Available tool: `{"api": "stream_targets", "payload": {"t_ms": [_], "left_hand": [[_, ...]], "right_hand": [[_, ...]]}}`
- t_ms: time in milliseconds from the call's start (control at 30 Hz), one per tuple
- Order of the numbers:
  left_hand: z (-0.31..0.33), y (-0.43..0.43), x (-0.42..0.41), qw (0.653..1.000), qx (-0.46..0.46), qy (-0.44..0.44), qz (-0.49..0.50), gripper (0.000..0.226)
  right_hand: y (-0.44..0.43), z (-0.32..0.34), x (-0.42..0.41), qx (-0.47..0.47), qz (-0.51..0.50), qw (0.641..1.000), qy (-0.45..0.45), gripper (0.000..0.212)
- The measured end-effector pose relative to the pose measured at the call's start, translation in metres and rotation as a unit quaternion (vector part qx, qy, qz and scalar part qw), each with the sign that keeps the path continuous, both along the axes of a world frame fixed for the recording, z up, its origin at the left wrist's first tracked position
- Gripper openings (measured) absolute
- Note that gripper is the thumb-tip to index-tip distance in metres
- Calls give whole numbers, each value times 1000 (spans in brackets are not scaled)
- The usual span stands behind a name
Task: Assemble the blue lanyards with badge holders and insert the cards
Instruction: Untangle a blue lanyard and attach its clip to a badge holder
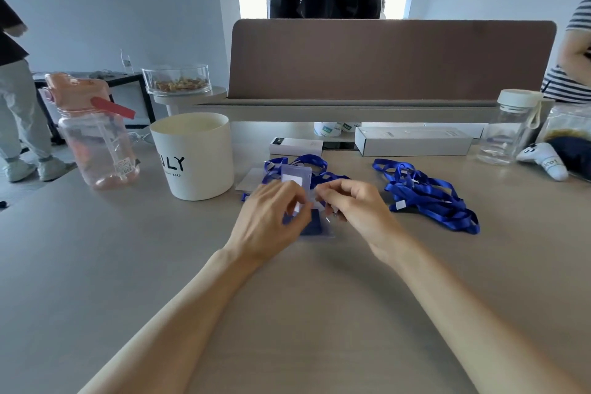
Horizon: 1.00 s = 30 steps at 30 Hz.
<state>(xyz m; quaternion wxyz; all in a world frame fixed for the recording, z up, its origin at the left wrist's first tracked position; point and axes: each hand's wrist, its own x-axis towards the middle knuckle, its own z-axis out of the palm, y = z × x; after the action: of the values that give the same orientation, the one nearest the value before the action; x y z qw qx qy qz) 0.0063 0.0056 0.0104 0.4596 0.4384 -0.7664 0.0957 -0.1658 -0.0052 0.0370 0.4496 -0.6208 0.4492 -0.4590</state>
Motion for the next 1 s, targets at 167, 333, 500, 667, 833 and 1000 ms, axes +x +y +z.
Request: {"api": "stream_targets", "payload": {"t_ms": [167,333,500,667,833,1000], "left_hand": [[-2,-4,-4,1000,2,-14,0,22],[-3,-4,-2,1000,-4,-17,10,26],[-3,-4,0,999,32,-8,17,34],[-2,-3,2,999,17,-25,11,29],[0,-2,-2,999,7,-29,25,25],[5,0,-4,1000,12,1,7,21]], "right_hand": [[3,3,-4,-9,36,999,-12,15],[4,0,-4,-60,42,997,6,13],[6,-6,3,-87,26,996,-7,12],[7,-5,3,-83,38,996,-24,14],[7,-6,10,-98,33,994,-28,17],[6,-8,13,-115,26,992,-33,19]]}}
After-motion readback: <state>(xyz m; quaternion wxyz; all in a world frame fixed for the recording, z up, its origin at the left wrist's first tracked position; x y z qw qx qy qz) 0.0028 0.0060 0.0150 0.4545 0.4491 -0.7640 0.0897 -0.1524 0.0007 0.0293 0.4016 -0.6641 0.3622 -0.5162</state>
